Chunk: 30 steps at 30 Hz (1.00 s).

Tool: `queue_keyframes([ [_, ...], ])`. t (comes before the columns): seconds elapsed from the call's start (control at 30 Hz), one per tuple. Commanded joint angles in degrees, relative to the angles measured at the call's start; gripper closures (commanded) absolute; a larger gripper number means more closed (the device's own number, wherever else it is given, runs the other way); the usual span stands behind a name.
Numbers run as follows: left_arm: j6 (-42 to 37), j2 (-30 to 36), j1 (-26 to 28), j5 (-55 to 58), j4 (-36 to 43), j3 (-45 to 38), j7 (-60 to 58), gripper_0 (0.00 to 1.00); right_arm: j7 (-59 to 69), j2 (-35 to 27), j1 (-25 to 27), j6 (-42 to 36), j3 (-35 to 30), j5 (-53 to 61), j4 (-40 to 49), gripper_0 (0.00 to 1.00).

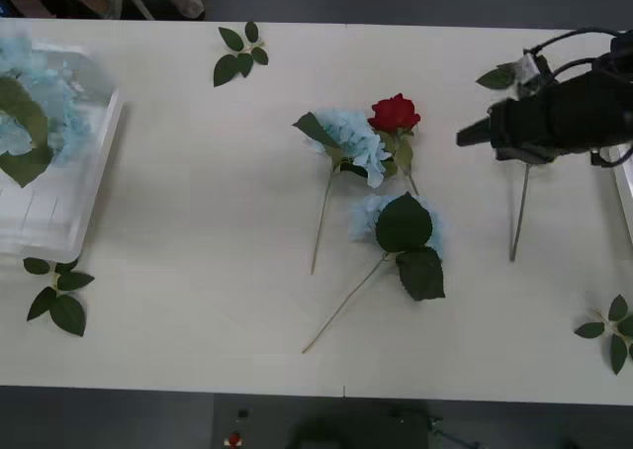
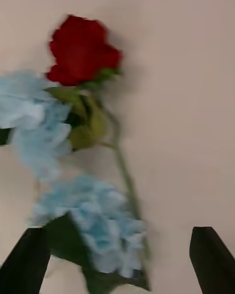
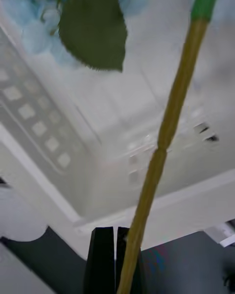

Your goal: Put the red flowers into the right box and the blue flowers into the left box

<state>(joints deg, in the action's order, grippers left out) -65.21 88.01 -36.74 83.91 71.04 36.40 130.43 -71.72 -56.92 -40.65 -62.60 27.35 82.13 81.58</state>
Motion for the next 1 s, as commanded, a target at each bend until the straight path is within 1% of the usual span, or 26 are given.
queue_keyframes([
  [0.03, 7.99, -0.03, 0.18, -8.06, -3.89, 6.67, 6.41, 1.00, 11.08, 2.08, -4.35, -3.67, -1.34, -8.65, -3.54, 0.17],
  [0.07, 10.19, -0.21, 0.18, -9.90, -4.51, 7.72, 6.41, 0.99, 12.75, 2.87, -5.50, -4.81, -1.43, -11.38, -5.73, 0.17],
  [0.1, 11.24, -0.30, 0.18, -10.34, -4.95, 8.34, 6.50, 0.89, 13.27, 3.66, -6.55, -5.43, -1.43, -13.58, -8.11, 0.17],
  [0.13, 11.51, -0.38, 0.18, -10.52, -5.12, 8.34, 6.59, 0.71, 13.36, 4.54, -7.25, -5.78, -1.43, -15.07, -10.13, 0.17],
  [0.17, 11.68, -0.65, 0.18, -11.05, -5.03, 8.34, 6.68, 0.43, 13.45, 5.68, -8.13, -5.61, -1.69, -16.92, -13.12, 0.17],
  [0.2, 11.95, -0.74, 0.18, -11.22, -4.95, 8.43, 6.68, 0.27, 13.45, 6.56, -8.92, -5.34, -1.78, -17.88, -15.40, 0.17],
  [0.3, 13.79, -0.74, 0.18, -9.11, -4.95, 8.34, 6.85, 0.06, 12.75, 9.28, -11.56, -4.20, -1.78, -21.40, -23.05, 0.17],
  [0.37, 14.67, -0.56, 0.18, -7.00, -4.95, 8.16, 7.20, 0.00, 12.22, 11.39, -12.97, -2.35, -1.78, -23.24, -27.97, 0.17],
  [0.47, 15.20, -0.03, 0.18, -2.87, -4.16, 6.23, 8.96, 0.00, 11.78, 13.24, -14.37, 0.37, -1.69, -24.04, -32.89, 0.17],
  [0.53, 14.58, 0.67, 0.18, 2.67, -3.01, 3.59, 12.04, 0.00, 11.60, 14.29, -15.52, 1.34, -1.51, -25.62, -35.70, 0.17],
  [0.6, 11.86, 1.46, 0.18, 10.40, -1.87, 0.25, 15.11, 0.00, 11.43, 14.82, -16.48, 2.04, -1.51, -28.25, -37.73, 0.17],
  [0.63, 8.78, 1.46, 0.18, 15.76, -1.26, -2.65, 17.13, 0.00, 11.34, 15.26, -16.92, 2.74, -1.43, -29.48, -39.13, 0.17],
  [0.7, 4.30, 0.49, 0.18, 22.27, -0.82, -6.43, 18.80, 0.00, 11.25, 15.79, -17.27, 4.15, -1.25, -30.45, -40.71, 0.17],
  [0.77, -1.68, -3.90, 0.18, 33.08, -0.55, -11.17, 18.89, 0.00, 10.99, 17.10, -17.36, 6.79, 0.07, -31.51, -43.09, 0.18],
  [0.8, -2.03, -6.19, 0.18, 35.27, -0.29, -12.14, 18.45, 0.00, 10.90, 17.28, -17.36, 8.02, 1.30, -31.68, -43.61, 0.18],
  [0.83, -1.94, -7.68, 0.18, 36.24, -0.29, -12.58, 17.84, 0.00, 10.99, 17.46, -17.36, 8.54, 2.09, -31.86, -43.79, 0.19],
  [0.87, -1.15, -11.37, 0.18, 37.73, -0.11, -13.28, 16.08, 0.00, 11.43, 17.81, -17.36, 10.39, 4.46, -32.30, -44.41, 0.19],
  [0.9, -0.10, -13.74, 0.18, 38.00, 0.06, -13.28, 15.02, 0.00, 11.43, 18.07, -17.36, 11.71, 5.78, -32.56, -45.02, 0.19],
  [0.97, 3.42, -19.19, 0.09, 36.94, 0.33, -13.37, 13.09, 0.00, 11.34, 18.86, -17.36, 13.99, 7.71, -32.47, -46.52, 0.20],
  [1.0, 4.47, -20.86, -0.17, 35.98, 0.33, -13.28, 12.56, 0.00, 11.08, 19.13, -17.36, 14.61, 8.15, -32.47, -47.13, 0.20],
])
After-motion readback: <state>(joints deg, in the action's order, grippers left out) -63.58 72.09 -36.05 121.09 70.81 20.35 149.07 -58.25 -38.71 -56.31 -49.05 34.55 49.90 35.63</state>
